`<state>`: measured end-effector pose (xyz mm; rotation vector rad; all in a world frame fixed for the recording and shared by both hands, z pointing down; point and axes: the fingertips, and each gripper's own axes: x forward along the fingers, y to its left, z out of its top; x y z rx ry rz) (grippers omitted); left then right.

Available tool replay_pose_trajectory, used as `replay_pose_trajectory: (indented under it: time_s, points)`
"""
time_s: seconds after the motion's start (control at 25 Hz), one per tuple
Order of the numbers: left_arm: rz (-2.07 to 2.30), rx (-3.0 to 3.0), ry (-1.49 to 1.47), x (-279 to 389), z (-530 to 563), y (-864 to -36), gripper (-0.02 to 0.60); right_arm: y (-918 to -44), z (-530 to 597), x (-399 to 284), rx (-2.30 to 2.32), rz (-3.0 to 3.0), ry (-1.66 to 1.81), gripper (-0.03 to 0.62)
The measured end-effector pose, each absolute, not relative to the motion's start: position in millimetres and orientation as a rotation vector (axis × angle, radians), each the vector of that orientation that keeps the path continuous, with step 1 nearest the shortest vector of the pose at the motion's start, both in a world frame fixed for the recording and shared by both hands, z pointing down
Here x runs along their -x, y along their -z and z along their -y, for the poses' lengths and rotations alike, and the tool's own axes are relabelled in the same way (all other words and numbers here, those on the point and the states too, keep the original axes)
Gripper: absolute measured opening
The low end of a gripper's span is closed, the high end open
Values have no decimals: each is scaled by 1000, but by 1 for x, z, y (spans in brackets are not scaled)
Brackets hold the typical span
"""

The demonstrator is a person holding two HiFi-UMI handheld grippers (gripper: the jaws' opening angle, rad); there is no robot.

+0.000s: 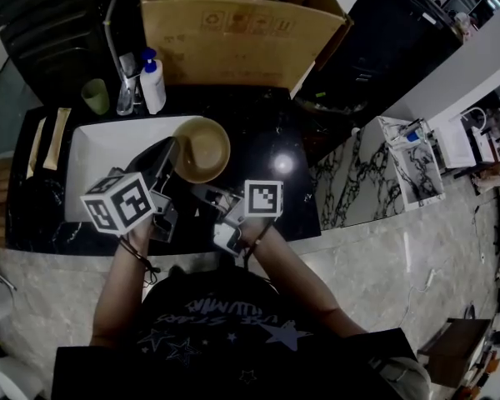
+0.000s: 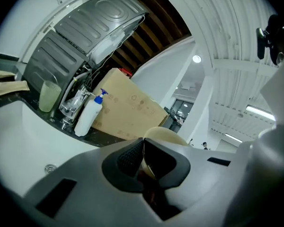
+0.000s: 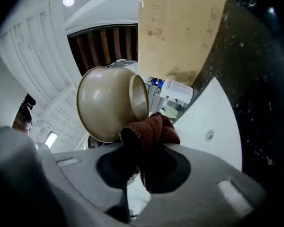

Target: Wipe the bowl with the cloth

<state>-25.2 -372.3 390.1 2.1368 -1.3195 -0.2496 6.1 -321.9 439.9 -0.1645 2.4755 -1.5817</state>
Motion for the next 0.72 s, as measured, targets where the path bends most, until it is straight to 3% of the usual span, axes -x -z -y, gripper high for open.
replay_pose_trajectory:
  time_s: [0.72]
  points:
    - [1460, -2098, 66, 70, 368, -435, 17, -430, 341, -60, 365, -2531, 1430, 49]
